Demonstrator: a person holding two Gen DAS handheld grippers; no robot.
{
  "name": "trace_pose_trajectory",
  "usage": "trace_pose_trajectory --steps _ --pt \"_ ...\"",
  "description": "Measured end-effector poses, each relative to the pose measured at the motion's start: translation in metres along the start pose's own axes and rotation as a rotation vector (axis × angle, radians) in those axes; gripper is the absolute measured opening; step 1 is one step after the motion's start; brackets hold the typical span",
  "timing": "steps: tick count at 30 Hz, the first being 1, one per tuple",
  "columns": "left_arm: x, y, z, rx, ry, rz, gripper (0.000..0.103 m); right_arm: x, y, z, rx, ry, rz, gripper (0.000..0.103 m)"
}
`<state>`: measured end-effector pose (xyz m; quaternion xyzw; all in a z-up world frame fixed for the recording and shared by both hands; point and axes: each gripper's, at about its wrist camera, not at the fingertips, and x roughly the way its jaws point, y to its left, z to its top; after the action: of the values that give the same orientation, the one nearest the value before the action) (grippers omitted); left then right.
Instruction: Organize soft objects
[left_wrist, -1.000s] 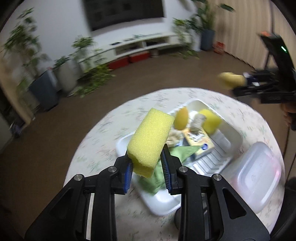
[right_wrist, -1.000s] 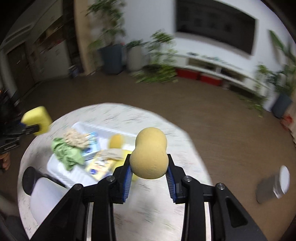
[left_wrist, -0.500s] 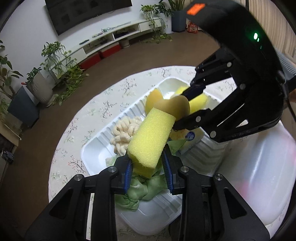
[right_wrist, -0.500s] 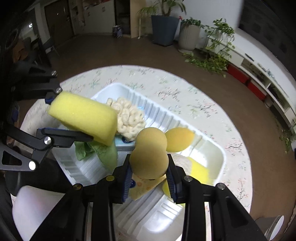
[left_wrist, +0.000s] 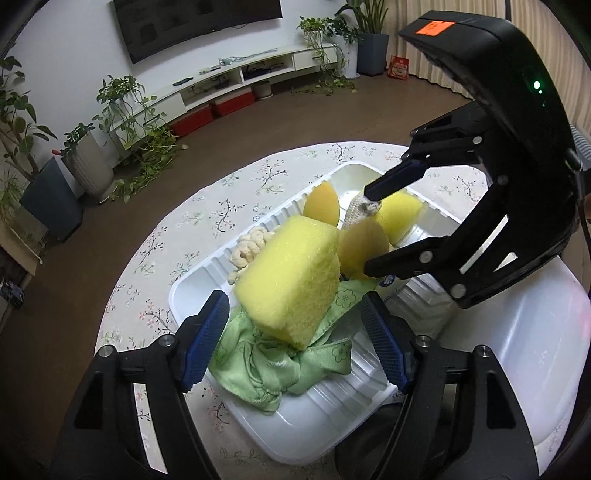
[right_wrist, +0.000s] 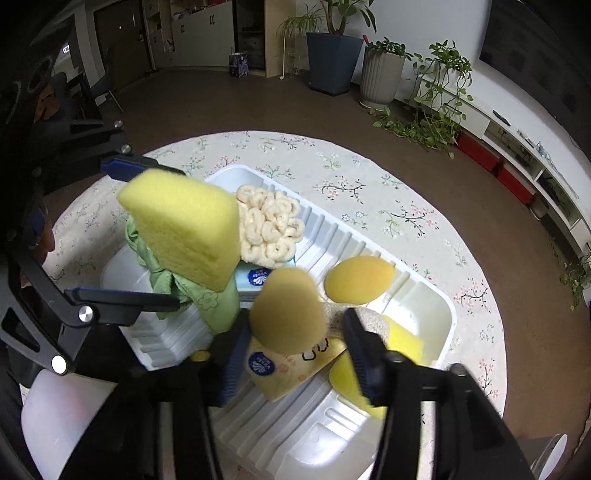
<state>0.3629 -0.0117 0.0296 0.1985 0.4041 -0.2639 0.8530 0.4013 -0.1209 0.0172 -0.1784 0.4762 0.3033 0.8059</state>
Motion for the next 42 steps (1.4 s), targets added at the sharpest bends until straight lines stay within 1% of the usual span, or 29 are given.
trace_pose_trajectory --steps 1,8,10,11,12,14,16,17,19,20,22,23,25,26,28,29,31,33,36,38,41,42 --pt "-0.001 0.0 -0.001 -0.002 -0.006 -0.001 0.073 -0.003 0.0 0.0 0.001 -0.009 -0.003 0.068" --pt "-0.024 0.008 -0.003 -0.033 -0.064 0.018 0.076 -0.032 -0.014 -0.005 0.059 -0.079 -0.018 0.07" --pt "-0.035 0.011 -0.004 -0.055 -0.092 0.029 0.079 -0.044 -0.021 -0.009 0.094 -0.108 -0.023 0.07" --pt "-0.043 0.014 -0.005 -0.072 -0.112 0.038 0.083 -0.051 -0.025 -0.013 0.113 -0.123 -0.027 0.07" --pt "-0.049 0.017 -0.006 -0.089 -0.126 0.041 0.084 -0.057 -0.028 -0.016 0.131 -0.137 -0.028 0.071" --pt "-0.065 0.023 -0.011 -0.139 -0.159 0.063 0.085 -0.072 -0.034 -0.027 0.181 -0.17 -0.036 0.073" --pt "-0.085 0.03 -0.023 -0.205 -0.195 0.103 0.093 -0.087 -0.038 -0.042 0.233 -0.205 -0.043 0.074" --pt "-0.094 0.032 -0.03 -0.242 -0.213 0.118 0.099 -0.097 -0.039 -0.053 0.262 -0.23 -0.052 0.075" --pt "-0.112 0.033 -0.048 -0.314 -0.249 0.138 0.101 -0.111 -0.039 -0.073 0.313 -0.267 -0.066 0.08" --pt "-0.122 0.031 -0.06 -0.352 -0.263 0.153 0.102 -0.118 -0.037 -0.085 0.345 -0.285 -0.077 0.081" --pt "-0.137 0.023 -0.085 -0.414 -0.273 0.214 0.103 -0.13 -0.032 -0.109 0.403 -0.311 -0.092 0.084" --pt "-0.145 0.015 -0.101 -0.446 -0.281 0.236 0.103 -0.136 -0.027 -0.123 0.437 -0.326 -0.106 0.085" --pt "-0.151 0.001 -0.123 -0.482 -0.289 0.259 0.103 -0.144 -0.014 -0.148 0.485 -0.359 -0.102 0.09" --pt "-0.155 -0.01 -0.137 -0.501 -0.293 0.285 0.103 -0.148 -0.004 -0.162 0.512 -0.375 -0.1 0.092" --pt "-0.157 -0.032 -0.158 -0.529 -0.296 0.323 0.103 -0.154 0.016 -0.187 0.554 -0.416 -0.102 0.102" --pt "-0.158 -0.041 -0.165 -0.539 -0.295 0.33 0.103 -0.155 0.026 -0.195 0.571 -0.432 -0.099 0.103" --pt "-0.155 -0.058 -0.177 -0.555 -0.282 0.321 0.103 -0.154 0.046 -0.212 0.596 -0.451 -0.098 0.103" --pt "-0.151 -0.076 -0.186 -0.553 -0.278 0.307 0.103 -0.151 0.069 -0.229 0.602 -0.469 -0.136 0.103" --pt "-0.144 -0.1 -0.197 -0.549 -0.256 0.317 0.103 -0.142 0.094 -0.243 0.586 -0.472 -0.195 0.103" --pt "-0.139 -0.108 -0.202 -0.547 -0.257 0.321 0.103 -0.142 0.103 -0.248 0.57 -0.478 -0.213 0.103" --pt "-0.133 -0.114 -0.212 -0.561 -0.276 0.33 0.103 -0.144 0.114 -0.248 0.526 -0.495 -0.276 0.103" --pt "-0.13 -0.113 -0.214 -0.573 -0.272 0.335 0.103 -0.144 0.115 -0.249 0.521 -0.495 -0.282 0.103"
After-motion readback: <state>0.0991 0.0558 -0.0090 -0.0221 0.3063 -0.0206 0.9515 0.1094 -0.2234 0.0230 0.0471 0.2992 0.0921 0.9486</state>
